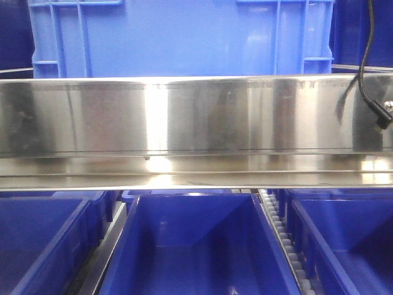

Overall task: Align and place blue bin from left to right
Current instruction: 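Close both grippers on opposite side walls of the blue bin, then lift the gripped blue bin up off the roller shelf with both grippers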

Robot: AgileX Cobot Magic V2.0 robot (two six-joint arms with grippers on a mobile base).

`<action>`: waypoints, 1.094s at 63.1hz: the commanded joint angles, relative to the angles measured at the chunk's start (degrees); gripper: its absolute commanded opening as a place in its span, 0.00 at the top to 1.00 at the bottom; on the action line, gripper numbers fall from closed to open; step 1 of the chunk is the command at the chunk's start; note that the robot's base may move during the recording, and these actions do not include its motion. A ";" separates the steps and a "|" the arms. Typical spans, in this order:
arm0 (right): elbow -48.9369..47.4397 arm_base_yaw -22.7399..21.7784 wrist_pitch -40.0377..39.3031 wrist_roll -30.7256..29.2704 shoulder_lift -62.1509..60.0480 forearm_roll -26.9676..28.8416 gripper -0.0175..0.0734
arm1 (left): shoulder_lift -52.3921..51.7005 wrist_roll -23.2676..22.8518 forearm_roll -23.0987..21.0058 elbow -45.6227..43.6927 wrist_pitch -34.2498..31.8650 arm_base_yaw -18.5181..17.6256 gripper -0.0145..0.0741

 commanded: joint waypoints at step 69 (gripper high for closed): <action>-5.05 1.69 0.89 -1.02 -14.08 -0.05 0.89 | -11.07 0.16 1.42 -6.50 6.45 -3.90 0.86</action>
